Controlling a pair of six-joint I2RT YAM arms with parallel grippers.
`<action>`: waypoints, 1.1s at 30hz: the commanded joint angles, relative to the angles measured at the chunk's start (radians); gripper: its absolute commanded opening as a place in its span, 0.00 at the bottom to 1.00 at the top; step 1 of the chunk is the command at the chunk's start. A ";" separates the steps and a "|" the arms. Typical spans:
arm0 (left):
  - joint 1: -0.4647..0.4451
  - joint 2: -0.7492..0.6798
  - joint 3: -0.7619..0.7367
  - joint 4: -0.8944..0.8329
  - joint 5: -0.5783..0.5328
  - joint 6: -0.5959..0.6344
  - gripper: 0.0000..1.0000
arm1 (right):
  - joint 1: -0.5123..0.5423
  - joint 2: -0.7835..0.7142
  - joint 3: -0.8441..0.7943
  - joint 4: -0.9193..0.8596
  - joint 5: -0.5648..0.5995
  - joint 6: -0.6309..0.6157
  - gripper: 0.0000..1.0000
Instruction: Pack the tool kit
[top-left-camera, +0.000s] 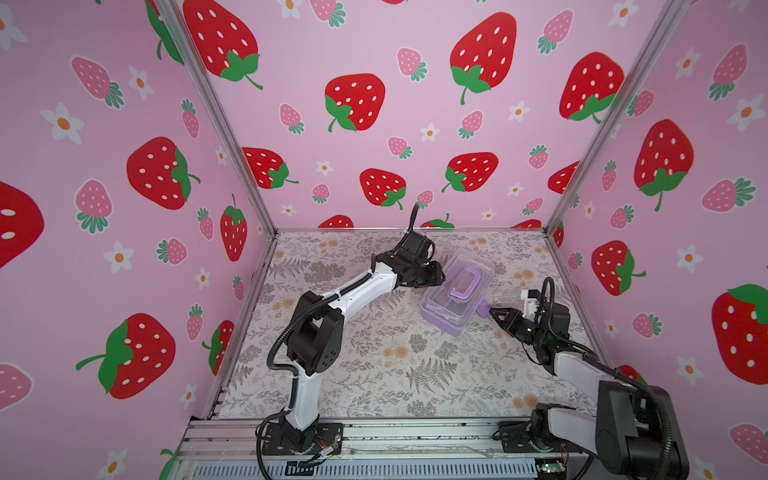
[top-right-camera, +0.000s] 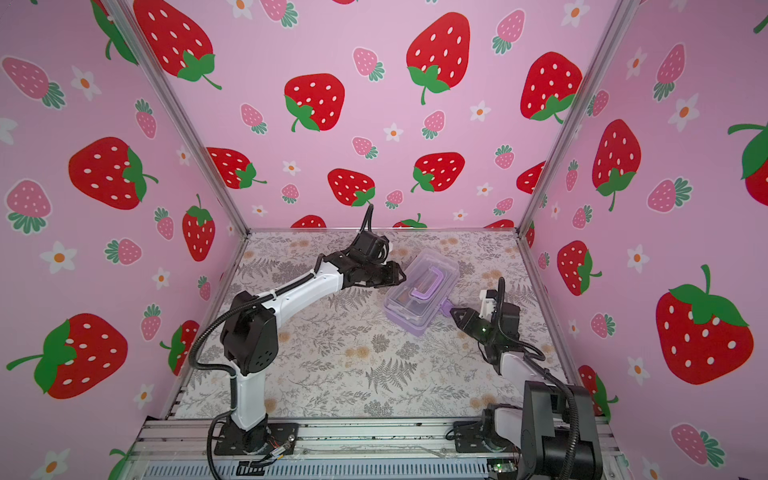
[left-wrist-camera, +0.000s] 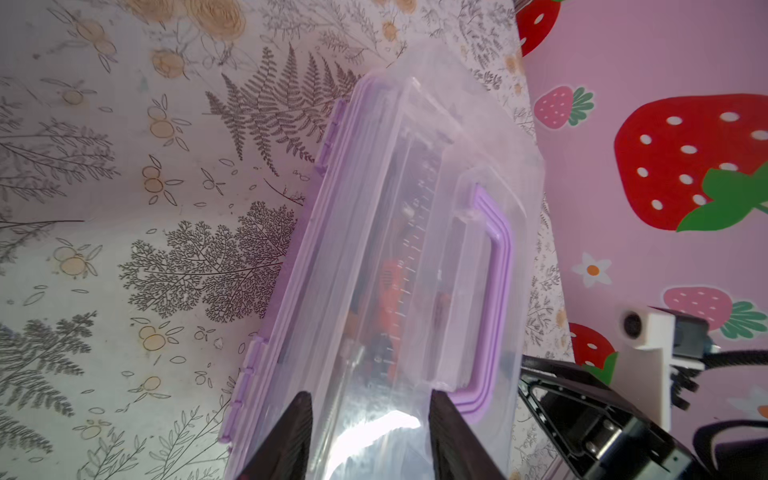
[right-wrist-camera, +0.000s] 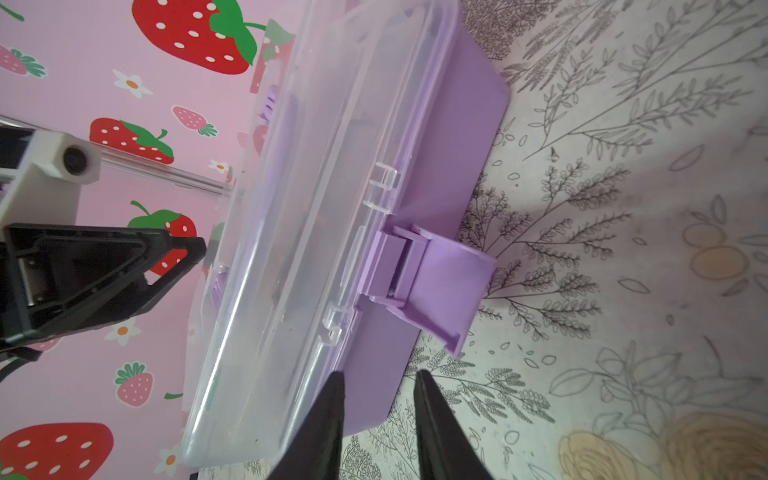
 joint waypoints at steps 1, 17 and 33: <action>0.014 0.030 0.081 -0.003 0.007 0.026 0.52 | -0.005 -0.015 -0.047 0.015 -0.021 0.017 0.26; 0.014 0.016 -0.024 0.112 0.121 -0.048 0.56 | -0.005 -0.039 -0.254 0.417 -0.107 0.304 0.99; -0.106 -0.090 -0.100 0.062 0.063 -0.034 0.57 | -0.057 0.260 -0.324 1.031 -0.029 0.709 0.99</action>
